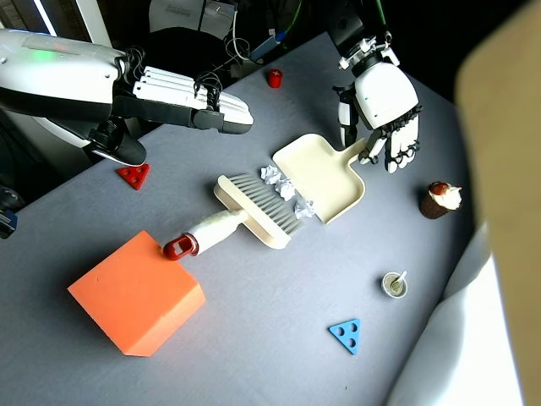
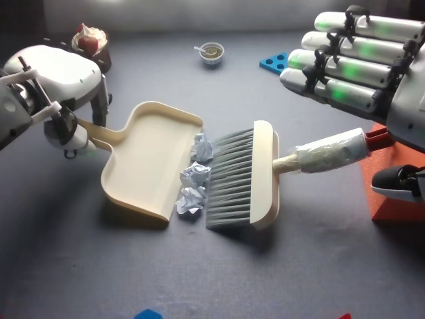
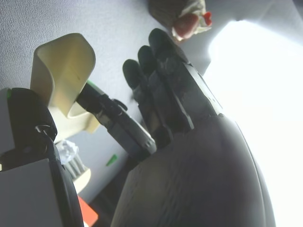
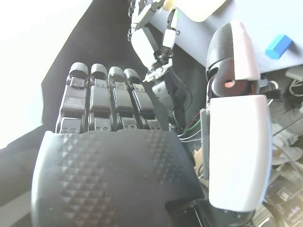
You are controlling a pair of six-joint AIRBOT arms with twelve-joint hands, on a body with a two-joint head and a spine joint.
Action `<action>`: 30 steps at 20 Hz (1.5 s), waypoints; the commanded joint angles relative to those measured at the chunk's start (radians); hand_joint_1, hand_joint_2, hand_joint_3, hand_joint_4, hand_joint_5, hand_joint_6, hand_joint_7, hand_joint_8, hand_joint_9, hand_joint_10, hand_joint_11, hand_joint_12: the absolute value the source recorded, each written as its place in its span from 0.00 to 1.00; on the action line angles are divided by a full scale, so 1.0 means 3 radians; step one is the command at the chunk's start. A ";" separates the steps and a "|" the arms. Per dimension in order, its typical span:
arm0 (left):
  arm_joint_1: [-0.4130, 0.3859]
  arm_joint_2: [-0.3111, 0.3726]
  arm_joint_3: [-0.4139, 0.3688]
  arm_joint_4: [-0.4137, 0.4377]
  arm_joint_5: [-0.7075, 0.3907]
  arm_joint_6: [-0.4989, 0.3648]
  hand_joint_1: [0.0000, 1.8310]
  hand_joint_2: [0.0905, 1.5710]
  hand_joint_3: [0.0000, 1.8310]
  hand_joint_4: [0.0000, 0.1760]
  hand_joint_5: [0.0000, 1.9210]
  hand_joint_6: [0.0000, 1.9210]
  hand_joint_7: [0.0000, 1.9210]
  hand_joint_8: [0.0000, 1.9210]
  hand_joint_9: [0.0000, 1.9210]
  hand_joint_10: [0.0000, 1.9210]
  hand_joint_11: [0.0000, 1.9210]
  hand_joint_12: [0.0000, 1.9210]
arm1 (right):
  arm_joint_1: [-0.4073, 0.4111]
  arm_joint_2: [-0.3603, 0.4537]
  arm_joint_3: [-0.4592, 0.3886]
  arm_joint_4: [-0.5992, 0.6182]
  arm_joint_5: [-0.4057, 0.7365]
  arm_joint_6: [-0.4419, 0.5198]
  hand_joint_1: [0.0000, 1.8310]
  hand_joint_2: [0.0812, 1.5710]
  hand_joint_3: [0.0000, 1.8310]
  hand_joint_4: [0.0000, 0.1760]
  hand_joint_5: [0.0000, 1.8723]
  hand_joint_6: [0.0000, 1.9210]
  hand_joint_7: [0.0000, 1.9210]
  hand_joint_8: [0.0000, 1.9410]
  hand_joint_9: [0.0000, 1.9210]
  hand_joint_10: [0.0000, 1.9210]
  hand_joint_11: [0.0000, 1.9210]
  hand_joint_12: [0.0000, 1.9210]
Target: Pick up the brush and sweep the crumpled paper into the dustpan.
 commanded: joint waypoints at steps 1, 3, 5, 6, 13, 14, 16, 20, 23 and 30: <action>-0.0026 0.0022 -0.0005 0.0073 -0.0315 0.0027 0.61 0.61 0.00 0.68 0.69 0.19 0.36 0.00 0.32 0.00 0.33 0.00 | 0.0027 0.0028 -0.0019 0.0040 0.0430 -0.0020 0.49 0.62 0.00 0.00 0.02 0.00 0.00 0.00 0.00 0.00 0.00 0.00; -0.0012 0.0032 -0.0028 0.0049 -0.0348 0.0027 0.62 0.61 0.00 0.55 0.69 0.20 0.36 0.00 0.31 0.00 0.32 0.00 | 0.0024 0.0032 -0.0038 0.0102 0.0430 -0.0020 0.47 0.63 0.00 0.00 0.02 0.00 0.00 0.00 0.00 0.00 0.00 0.00; 0.0016 0.0055 -0.0057 0.0007 -0.0391 0.0027 0.62 0.61 0.00 0.52 0.69 0.20 0.36 0.00 0.31 0.00 0.32 0.00 | 0.0020 0.0035 -0.0067 0.0194 0.0419 -0.0037 0.47 0.63 0.00 0.00 0.00 0.00 0.00 0.00 0.00 0.00 0.00 0.00; 0.0017 0.0060 -0.0062 0.0002 -0.0398 0.0027 0.62 0.61 0.00 0.52 0.69 0.20 0.36 0.00 0.31 0.00 0.32 0.00 | 0.0020 0.0039 -0.0078 0.0223 0.0416 -0.0061 0.48 0.62 0.00 0.00 0.00 0.00 0.00 0.00 0.00 0.00 0.00 0.00; 0.0020 0.0035 -0.0043 0.0007 -0.0394 0.0027 0.61 0.60 0.00 0.73 0.70 0.18 0.36 0.00 0.32 0.00 0.34 0.00 | -0.0240 0.0022 -0.0130 0.0727 0.0756 -0.1109 0.47 0.63 0.00 0.00 0.03 0.00 0.00 0.00 0.00 0.00 0.00 0.00; 0.0020 0.0035 -0.0043 0.0007 -0.0394 0.0027 0.62 0.60 0.00 0.58 0.70 0.17 0.36 0.00 0.32 0.00 0.33 0.00 | -0.0239 0.0015 -0.0157 0.0820 0.0799 -0.1241 0.48 0.62 0.00 0.00 0.04 0.01 0.01 0.00 0.01 0.00 0.00 0.00; 0.0016 0.0034 -0.0045 -0.0001 -0.0406 0.0027 0.61 0.60 0.00 0.72 0.70 0.17 0.36 0.00 0.31 0.00 0.32 0.00 | -0.0242 -0.0014 -0.0218 0.0903 0.0862 -0.1729 0.48 0.63 0.00 0.00 0.03 0.00 0.00 0.00 0.00 0.00 0.00 0.00; -0.0011 0.0023 -0.0047 -0.0016 -0.0419 0.0026 0.61 0.61 0.00 0.80 0.67 0.23 0.34 0.00 0.31 0.00 0.32 0.00 | -0.0388 -0.0142 -0.0337 0.1181 0.1362 -0.2705 0.47 0.64 0.00 0.00 0.02 0.00 0.00 0.00 0.00 0.00 0.00 0.00; -0.0024 0.0019 -0.0051 -0.0038 -0.0438 0.0026 0.60 0.61 0.00 0.89 0.67 0.24 0.35 0.00 0.31 0.00 0.32 0.00 | -0.0517 -0.0221 -0.0436 0.1241 0.1696 -0.3053 0.48 0.64 0.00 0.00 0.02 0.00 0.00 0.00 0.00 0.00 0.00 0.00; -0.0047 0.0016 -0.0070 -0.0068 -0.0433 0.0026 0.60 0.62 0.00 0.79 0.66 0.26 0.35 0.00 0.30 0.00 0.31 0.00 | -0.0919 -0.0521 -0.0363 0.1242 0.2475 -0.3572 0.46 0.65 0.00 0.00 0.01 0.00 0.00 0.00 0.00 0.00 0.00 0.00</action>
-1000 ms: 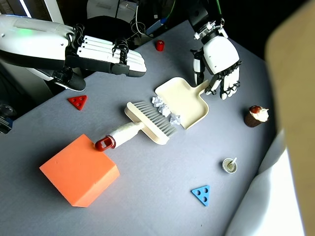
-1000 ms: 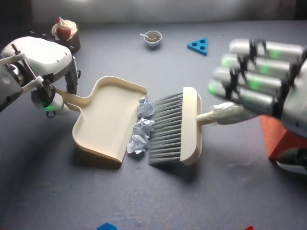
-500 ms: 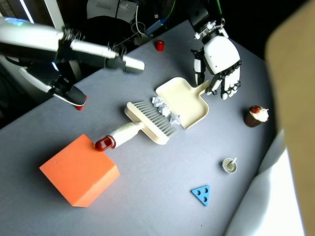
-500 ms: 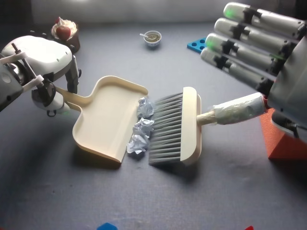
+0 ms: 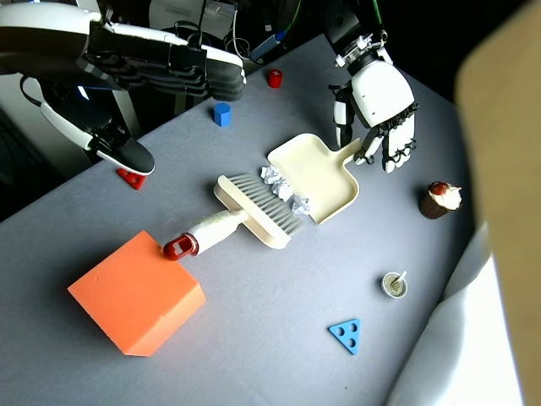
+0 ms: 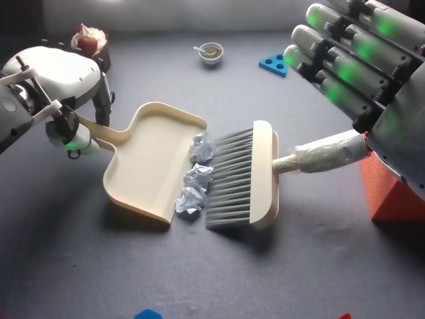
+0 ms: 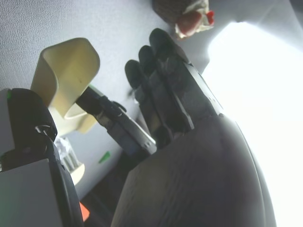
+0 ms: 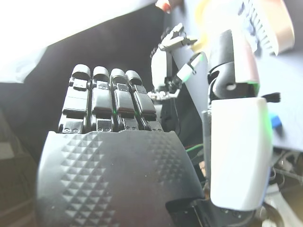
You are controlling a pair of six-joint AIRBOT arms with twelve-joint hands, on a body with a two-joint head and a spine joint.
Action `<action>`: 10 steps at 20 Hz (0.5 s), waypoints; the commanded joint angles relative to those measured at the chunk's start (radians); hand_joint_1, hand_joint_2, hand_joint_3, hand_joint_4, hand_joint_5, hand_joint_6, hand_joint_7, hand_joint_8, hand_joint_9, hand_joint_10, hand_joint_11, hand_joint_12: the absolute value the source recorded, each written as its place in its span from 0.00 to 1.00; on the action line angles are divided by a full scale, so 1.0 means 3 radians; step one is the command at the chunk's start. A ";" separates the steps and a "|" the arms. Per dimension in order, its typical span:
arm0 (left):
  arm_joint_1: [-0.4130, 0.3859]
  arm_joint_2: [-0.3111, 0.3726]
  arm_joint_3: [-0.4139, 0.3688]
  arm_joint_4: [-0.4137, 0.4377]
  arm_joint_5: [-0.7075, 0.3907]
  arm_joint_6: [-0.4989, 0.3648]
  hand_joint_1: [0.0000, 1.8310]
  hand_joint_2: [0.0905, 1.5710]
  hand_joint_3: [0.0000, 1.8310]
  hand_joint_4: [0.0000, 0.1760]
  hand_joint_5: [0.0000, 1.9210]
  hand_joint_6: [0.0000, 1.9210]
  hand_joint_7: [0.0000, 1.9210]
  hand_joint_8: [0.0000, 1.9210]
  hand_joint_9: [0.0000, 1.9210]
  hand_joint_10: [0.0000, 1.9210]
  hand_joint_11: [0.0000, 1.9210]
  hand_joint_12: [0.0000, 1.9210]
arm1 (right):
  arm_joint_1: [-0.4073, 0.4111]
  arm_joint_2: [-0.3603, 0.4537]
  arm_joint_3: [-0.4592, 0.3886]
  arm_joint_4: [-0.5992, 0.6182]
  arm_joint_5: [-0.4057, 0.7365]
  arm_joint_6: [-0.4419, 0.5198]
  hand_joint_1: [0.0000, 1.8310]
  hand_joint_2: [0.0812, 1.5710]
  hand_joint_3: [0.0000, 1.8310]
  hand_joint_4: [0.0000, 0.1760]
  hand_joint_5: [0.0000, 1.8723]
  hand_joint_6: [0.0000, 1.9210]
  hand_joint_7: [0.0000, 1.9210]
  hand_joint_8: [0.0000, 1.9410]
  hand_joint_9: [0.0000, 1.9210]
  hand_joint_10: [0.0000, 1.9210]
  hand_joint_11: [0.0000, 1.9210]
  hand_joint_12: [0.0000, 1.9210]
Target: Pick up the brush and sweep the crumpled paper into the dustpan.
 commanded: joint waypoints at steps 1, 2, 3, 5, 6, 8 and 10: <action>-0.0043 -0.0009 -0.0005 0.0092 -0.0304 0.0020 0.60 0.62 0.00 0.79 0.66 0.26 0.35 0.00 0.30 0.00 0.31 0.00 | -0.0012 -0.0011 0.0025 -0.0136 0.0584 -0.0106 0.45 0.65 0.00 0.00 0.01 0.00 0.00 0.00 0.00 0.00 0.00 0.00; -0.0043 -0.0007 -0.0012 0.0091 -0.0305 0.0020 0.61 0.62 0.00 0.80 0.66 0.24 0.35 0.00 0.31 0.00 0.32 0.00 | -0.0067 -0.0075 0.0071 -0.0143 0.0684 -0.0172 0.47 0.64 0.00 0.00 0.01 0.00 0.00 0.00 0.00 0.00 0.00 0.00; -0.0043 -0.0006 -0.0017 0.0091 -0.0306 0.0020 0.61 0.61 0.00 0.74 0.68 0.22 0.36 0.00 0.32 0.00 0.32 0.00 | -0.0102 -0.0138 0.0116 -0.0143 0.0763 -0.0227 0.47 0.64 0.00 0.00 0.01 0.00 0.00 0.00 0.00 0.00 0.00 0.00; -0.0043 -0.0008 -0.0016 0.0092 -0.0307 0.0020 0.60 0.61 0.00 0.86 0.66 0.24 0.35 0.00 0.31 0.00 0.32 0.00 | -0.0105 -0.0176 0.0136 -0.0145 0.0818 -0.0248 0.46 0.64 0.00 0.00 0.02 0.00 0.00 0.00 0.00 0.00 0.00 0.00; -0.0043 -0.0011 -0.0013 0.0092 -0.0312 0.0020 0.60 0.62 0.00 0.91 0.65 0.27 0.34 0.00 0.30 0.00 0.31 0.00 | -0.0091 -0.0186 0.0134 -0.0163 0.0869 -0.0270 0.45 0.64 0.00 0.00 0.02 0.00 0.00 0.00 0.00 0.00 0.00 0.00; -0.0043 -0.0014 -0.0009 0.0097 -0.0309 0.0020 0.61 0.62 0.00 0.55 0.66 0.24 0.35 0.00 0.31 0.00 0.33 0.00 | -0.0056 -0.0225 0.0119 -0.0204 0.0950 -0.0396 0.44 0.65 0.00 0.00 0.01 0.00 0.00 0.00 0.00 0.00 0.00 0.00; -0.0035 -0.0013 -0.0011 0.0097 -0.0302 0.0020 0.61 0.61 0.00 0.55 0.67 0.24 0.36 0.00 0.32 0.00 0.33 0.00 | -0.0056 -0.0281 0.0103 -0.0205 0.1003 -0.0526 0.44 0.65 0.00 0.00 0.02 0.00 0.00 0.00 0.00 0.00 0.00 0.00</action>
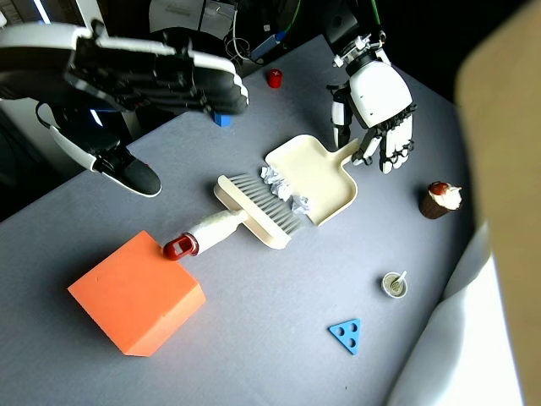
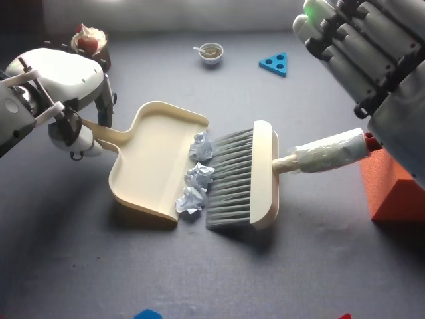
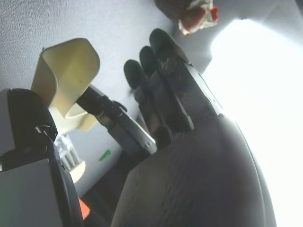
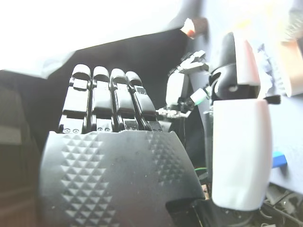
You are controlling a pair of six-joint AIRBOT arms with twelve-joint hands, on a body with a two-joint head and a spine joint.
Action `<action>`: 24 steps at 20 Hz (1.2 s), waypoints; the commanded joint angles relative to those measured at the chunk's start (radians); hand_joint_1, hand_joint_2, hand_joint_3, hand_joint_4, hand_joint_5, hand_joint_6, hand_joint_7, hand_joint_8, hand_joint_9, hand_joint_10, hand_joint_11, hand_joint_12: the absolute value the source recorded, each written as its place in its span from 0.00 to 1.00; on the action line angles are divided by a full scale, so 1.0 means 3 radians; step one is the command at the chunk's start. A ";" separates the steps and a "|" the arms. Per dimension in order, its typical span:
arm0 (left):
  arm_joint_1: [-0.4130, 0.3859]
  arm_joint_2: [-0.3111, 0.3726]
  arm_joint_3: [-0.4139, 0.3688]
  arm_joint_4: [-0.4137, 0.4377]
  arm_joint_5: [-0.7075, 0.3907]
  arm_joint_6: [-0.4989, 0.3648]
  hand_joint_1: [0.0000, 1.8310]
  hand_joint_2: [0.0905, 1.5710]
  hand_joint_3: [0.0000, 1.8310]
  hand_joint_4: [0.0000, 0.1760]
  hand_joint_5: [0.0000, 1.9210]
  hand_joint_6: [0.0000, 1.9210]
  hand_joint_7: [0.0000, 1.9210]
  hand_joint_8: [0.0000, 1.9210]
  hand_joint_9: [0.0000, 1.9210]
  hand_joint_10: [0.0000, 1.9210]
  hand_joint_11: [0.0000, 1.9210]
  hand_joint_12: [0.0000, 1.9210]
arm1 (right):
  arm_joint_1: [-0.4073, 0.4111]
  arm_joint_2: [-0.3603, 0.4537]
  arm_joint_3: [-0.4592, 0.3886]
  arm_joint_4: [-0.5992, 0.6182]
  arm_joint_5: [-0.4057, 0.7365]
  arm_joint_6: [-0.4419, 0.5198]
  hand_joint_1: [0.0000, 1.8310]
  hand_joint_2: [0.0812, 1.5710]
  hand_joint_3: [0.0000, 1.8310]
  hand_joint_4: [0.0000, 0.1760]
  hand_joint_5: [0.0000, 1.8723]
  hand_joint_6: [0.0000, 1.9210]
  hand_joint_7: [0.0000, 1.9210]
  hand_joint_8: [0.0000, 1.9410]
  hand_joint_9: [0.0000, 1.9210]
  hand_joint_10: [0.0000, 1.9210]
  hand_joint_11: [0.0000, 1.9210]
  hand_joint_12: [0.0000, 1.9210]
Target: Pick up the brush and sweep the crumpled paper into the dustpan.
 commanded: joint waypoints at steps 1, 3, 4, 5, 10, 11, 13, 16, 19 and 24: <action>-0.0029 -0.0005 0.0012 0.0104 -0.0292 0.0019 0.61 0.61 0.00 0.55 0.67 0.24 0.36 0.00 0.32 0.00 0.33 0.00 | 0.0032 -0.0015 -0.0019 -0.0195 0.0433 -0.0138 0.44 0.65 0.00 0.00 0.02 0.00 0.00 0.00 0.00 0.00 0.00 0.00; -0.0023 -0.0001 0.0009 0.0104 -0.0285 0.0019 0.61 0.61 0.00 0.56 0.67 0.24 0.36 0.00 0.32 0.00 0.33 0.00 | -0.0005 -0.0100 -0.0014 -0.0217 0.0470 -0.0294 0.45 0.65 0.00 0.00 0.02 0.00 0.00 0.00 0.00 0.00 0.00 0.00; -0.0020 0.0002 0.0006 0.0103 -0.0285 0.0019 0.61 0.65 0.00 0.12 0.59 0.37 0.31 0.00 0.26 0.00 0.25 0.00 | -0.0022 -0.0141 -0.0009 -0.0217 0.0493 -0.0354 0.49 0.61 0.00 0.00 0.08 0.01 0.06 0.00 0.07 0.01 0.08 0.03; -0.0018 0.0005 0.0001 0.0103 -0.0284 0.0019 0.61 0.66 0.00 0.00 0.56 0.42 0.30 0.00 0.24 0.00 0.23 0.00 | -0.0046 -0.0185 -0.0004 -0.0216 0.0510 -0.0424 0.50 0.59 0.00 0.00 0.11 0.00 0.08 0.00 0.10 0.00 0.10 0.03; -0.0019 0.0011 -0.0019 0.0083 -0.0285 0.0018 0.60 0.67 0.00 0.04 0.55 0.45 0.29 0.00 0.24 0.00 0.23 0.00 | -0.0241 -0.0374 -0.0021 -0.0100 0.0743 -0.0570 0.50 0.59 0.00 0.00 0.10 0.00 0.07 0.00 0.09 0.00 0.10 0.03; -0.0021 0.0012 -0.0022 0.0080 -0.0286 0.0018 0.60 0.67 0.00 0.04 0.54 0.46 0.29 0.00 0.24 0.00 0.23 0.00 | -0.0282 -0.0427 -0.0034 -0.0009 0.0859 -0.0570 0.49 0.60 0.00 0.00 0.09 0.00 0.07 0.00 0.09 0.00 0.10 0.03; -0.0024 0.0010 -0.0021 0.0080 -0.0285 0.0018 0.61 0.67 0.00 0.00 0.55 0.45 0.29 0.00 0.24 0.00 0.22 0.00 | -0.0359 -0.0526 -0.0046 0.0008 0.1160 -0.0512 0.46 0.61 0.01 0.00 0.09 0.00 0.06 0.00 0.08 0.00 0.09 0.02; -0.0025 0.0006 -0.0023 0.0080 -0.0283 0.0018 0.61 0.67 0.00 0.00 0.55 0.45 0.30 0.00 0.24 0.00 0.23 0.00 | -0.0405 -0.0653 -0.0052 0.0064 0.1372 -0.0417 0.48 0.60 0.00 0.00 0.10 0.00 0.07 0.00 0.08 0.00 0.10 0.02; -0.0018 0.0009 -0.0022 0.0081 -0.0272 0.0019 0.60 0.67 0.00 0.00 0.55 0.45 0.30 0.00 0.24 0.00 0.23 0.01 | -0.0400 -0.0794 -0.0019 0.0250 0.1454 -0.0330 0.48 0.59 0.00 0.00 0.10 0.00 0.08 0.00 0.09 0.00 0.11 0.03; -0.0014 0.0014 0.0020 0.0168 -0.0096 0.0019 0.60 0.67 0.00 0.08 0.54 0.45 0.29 0.00 0.23 0.00 0.23 0.01 | -0.0393 -0.0974 0.0141 0.0374 0.1451 -0.0261 0.49 0.59 0.00 0.00 0.10 0.00 0.08 0.00 0.10 0.01 0.11 0.03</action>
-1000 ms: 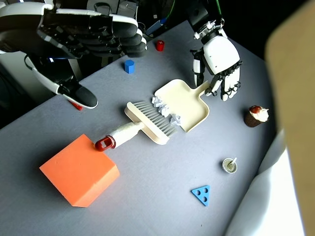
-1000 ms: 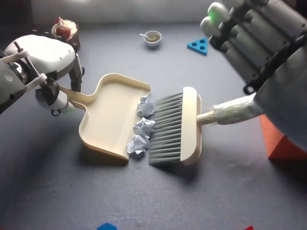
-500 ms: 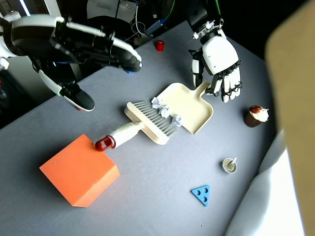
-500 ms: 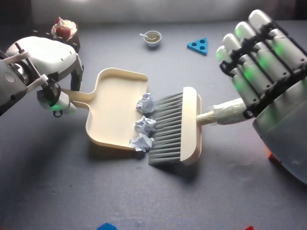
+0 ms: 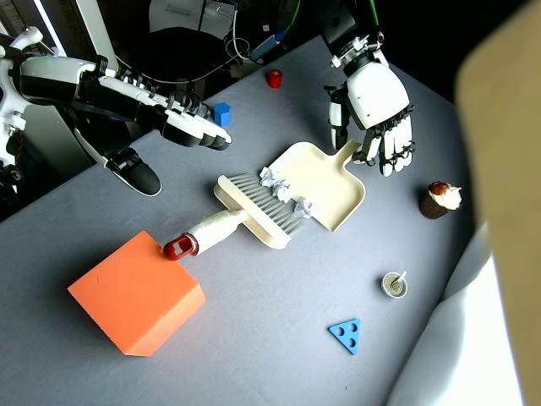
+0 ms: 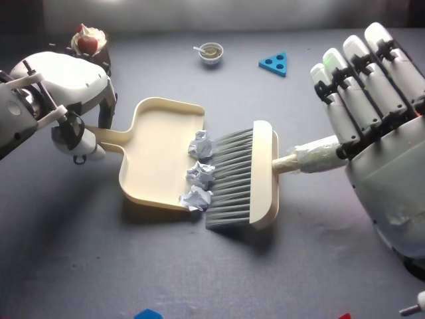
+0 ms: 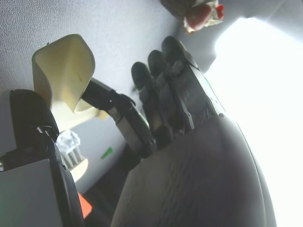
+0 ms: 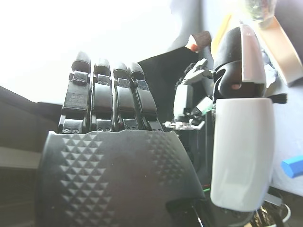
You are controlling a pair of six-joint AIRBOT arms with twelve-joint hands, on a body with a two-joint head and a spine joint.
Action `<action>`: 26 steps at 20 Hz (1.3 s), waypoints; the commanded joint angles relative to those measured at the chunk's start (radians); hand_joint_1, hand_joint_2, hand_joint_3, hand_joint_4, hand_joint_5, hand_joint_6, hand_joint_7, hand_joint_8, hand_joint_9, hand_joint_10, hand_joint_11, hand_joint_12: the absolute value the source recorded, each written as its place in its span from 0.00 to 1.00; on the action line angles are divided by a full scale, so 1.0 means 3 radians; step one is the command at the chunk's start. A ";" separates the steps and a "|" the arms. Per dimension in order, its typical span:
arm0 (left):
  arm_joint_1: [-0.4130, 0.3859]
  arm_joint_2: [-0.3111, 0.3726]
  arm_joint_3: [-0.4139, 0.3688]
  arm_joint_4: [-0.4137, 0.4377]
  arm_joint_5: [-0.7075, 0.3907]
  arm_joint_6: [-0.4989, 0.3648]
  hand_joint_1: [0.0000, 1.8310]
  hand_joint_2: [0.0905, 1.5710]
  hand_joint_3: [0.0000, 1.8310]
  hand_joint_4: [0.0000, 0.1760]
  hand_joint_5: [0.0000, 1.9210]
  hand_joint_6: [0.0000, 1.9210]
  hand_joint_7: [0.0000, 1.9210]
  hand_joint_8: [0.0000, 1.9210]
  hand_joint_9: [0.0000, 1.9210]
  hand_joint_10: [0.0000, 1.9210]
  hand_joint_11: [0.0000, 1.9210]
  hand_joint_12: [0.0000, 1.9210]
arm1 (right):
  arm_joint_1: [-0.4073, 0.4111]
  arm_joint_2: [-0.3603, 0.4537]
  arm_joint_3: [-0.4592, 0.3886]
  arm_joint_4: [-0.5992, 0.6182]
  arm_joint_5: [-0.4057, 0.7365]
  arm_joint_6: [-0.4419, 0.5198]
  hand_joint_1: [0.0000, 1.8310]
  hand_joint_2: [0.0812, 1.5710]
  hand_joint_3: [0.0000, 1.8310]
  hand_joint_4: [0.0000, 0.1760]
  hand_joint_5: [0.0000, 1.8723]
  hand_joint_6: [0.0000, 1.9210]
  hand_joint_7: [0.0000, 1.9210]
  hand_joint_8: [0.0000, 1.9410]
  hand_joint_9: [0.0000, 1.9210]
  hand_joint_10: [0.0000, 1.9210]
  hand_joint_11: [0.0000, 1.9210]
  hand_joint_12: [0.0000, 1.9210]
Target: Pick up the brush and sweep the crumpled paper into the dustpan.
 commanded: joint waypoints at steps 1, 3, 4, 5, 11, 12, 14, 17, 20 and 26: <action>-0.0016 0.0013 0.0026 0.0119 -0.0193 0.0019 0.60 0.67 0.00 0.09 0.55 0.44 0.30 0.00 0.25 0.00 0.24 0.01 | 0.0009 -0.0001 0.0023 -0.0177 0.0271 -0.0020 0.49 0.60 0.00 0.00 0.10 0.00 0.08 0.00 0.09 0.00 0.10 0.02; -0.0014 0.0024 0.0028 0.0128 -0.0139 0.0020 0.60 0.67 0.00 0.02 0.55 0.44 0.30 0.00 0.24 0.00 0.23 0.01 | 0.0009 -0.0071 0.0099 -0.0008 0.0190 -0.0009 0.47 0.61 0.00 0.00 0.10 0.00 0.08 0.00 0.09 0.00 0.10 0.02; -0.0010 0.0037 0.0023 0.0133 -0.0123 0.0020 0.60 0.67 0.00 0.08 0.55 0.45 0.29 0.00 0.24 0.00 0.23 0.01 | 0.0009 -0.0107 0.0147 0.0019 0.0182 0.0014 0.48 0.60 0.00 0.00 0.12 0.01 0.10 0.01 0.11 0.01 0.11 0.03; -0.0010 0.0045 0.0020 0.0134 -0.0118 0.0020 0.59 0.67 0.00 0.27 0.55 0.45 0.29 0.00 0.24 0.00 0.23 0.01 | 0.0009 -0.0141 0.0193 0.0020 0.0182 0.0038 0.49 0.60 0.00 0.00 0.12 0.00 0.09 0.01 0.11 0.01 0.11 0.02; -0.0010 0.0079 0.0025 0.0167 0.0014 0.0020 0.59 0.68 0.00 0.29 0.53 0.47 0.29 0.00 0.24 0.00 0.23 0.01 | 0.0088 -0.0347 0.0373 0.0117 0.0114 0.0108 0.49 0.60 0.00 0.00 0.11 0.00 0.09 0.00 0.09 0.00 0.10 0.02; -0.0010 0.0086 0.0025 0.0167 0.0031 0.0020 0.60 0.67 0.00 0.03 0.55 0.45 0.30 0.00 0.24 0.00 0.23 0.02 | 0.0094 -0.0376 0.0405 0.0140 0.0094 0.0121 0.49 0.60 0.00 0.00 0.10 0.00 0.08 0.00 0.09 0.00 0.10 0.02; -0.0010 0.0102 0.0025 0.0167 0.0067 0.0020 0.61 0.67 0.00 0.00 0.56 0.43 0.31 0.00 0.25 0.00 0.23 0.02 | 0.0098 -0.0425 0.0465 0.0181 0.0090 0.0147 0.49 0.60 0.00 0.00 0.11 0.00 0.09 0.00 0.10 0.00 0.11 0.02; -0.0017 0.0127 0.0028 0.0183 0.0103 0.0020 0.60 0.67 0.00 0.00 0.55 0.44 0.30 0.00 0.25 0.00 0.23 0.02 | 0.0102 -0.0529 0.0624 0.0181 0.0090 0.0197 0.48 0.60 0.00 0.00 0.10 0.00 0.09 0.00 0.10 0.00 0.11 0.02; -0.0046 0.0138 0.0048 0.0234 0.0162 0.0020 0.60 0.67 0.00 0.00 0.54 0.46 0.30 0.00 0.24 0.00 0.22 0.02 | 0.0118 -0.0630 0.0769 0.0194 0.0084 0.0222 0.47 0.59 0.00 0.00 0.11 0.00 0.09 0.00 0.09 0.00 0.11 0.02; -0.0076 0.0131 0.0069 0.0265 0.0233 0.0020 0.60 0.68 0.00 0.00 0.54 0.46 0.29 0.00 0.24 0.00 0.23 0.03 | 0.0137 -0.0839 0.1122 0.0278 0.0036 0.0301 0.49 0.59 0.00 0.00 0.11 0.00 0.09 0.00 0.10 0.00 0.12 0.02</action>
